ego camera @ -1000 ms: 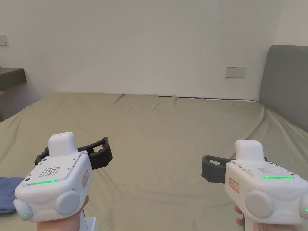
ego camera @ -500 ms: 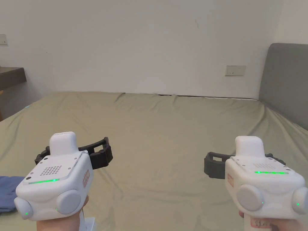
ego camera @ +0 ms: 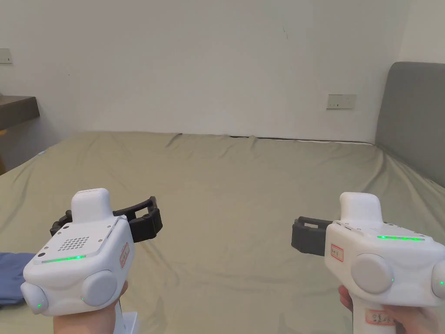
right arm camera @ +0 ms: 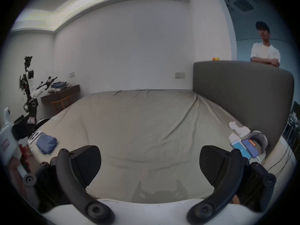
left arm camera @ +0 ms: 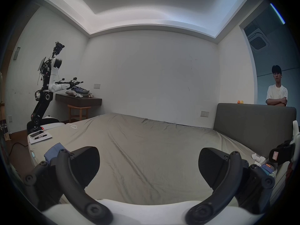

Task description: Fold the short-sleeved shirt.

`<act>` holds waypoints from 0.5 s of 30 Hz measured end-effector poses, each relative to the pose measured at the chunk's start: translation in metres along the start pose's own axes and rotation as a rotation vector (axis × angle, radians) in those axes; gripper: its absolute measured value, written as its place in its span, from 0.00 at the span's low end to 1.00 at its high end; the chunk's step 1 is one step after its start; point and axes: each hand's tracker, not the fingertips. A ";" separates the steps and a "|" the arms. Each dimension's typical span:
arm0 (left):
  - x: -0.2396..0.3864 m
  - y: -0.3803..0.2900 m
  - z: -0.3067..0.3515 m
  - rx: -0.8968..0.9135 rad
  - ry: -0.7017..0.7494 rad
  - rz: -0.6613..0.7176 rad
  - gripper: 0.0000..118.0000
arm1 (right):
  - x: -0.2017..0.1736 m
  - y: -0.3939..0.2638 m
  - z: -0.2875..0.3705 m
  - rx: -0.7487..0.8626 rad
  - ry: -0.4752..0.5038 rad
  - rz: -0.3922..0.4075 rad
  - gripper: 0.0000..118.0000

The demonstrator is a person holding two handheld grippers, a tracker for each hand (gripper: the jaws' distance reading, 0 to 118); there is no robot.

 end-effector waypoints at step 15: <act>-0.001 -0.002 -0.002 -0.002 0.009 -0.011 1.00 | 0.006 -0.008 -0.004 0.049 -0.056 0.025 1.00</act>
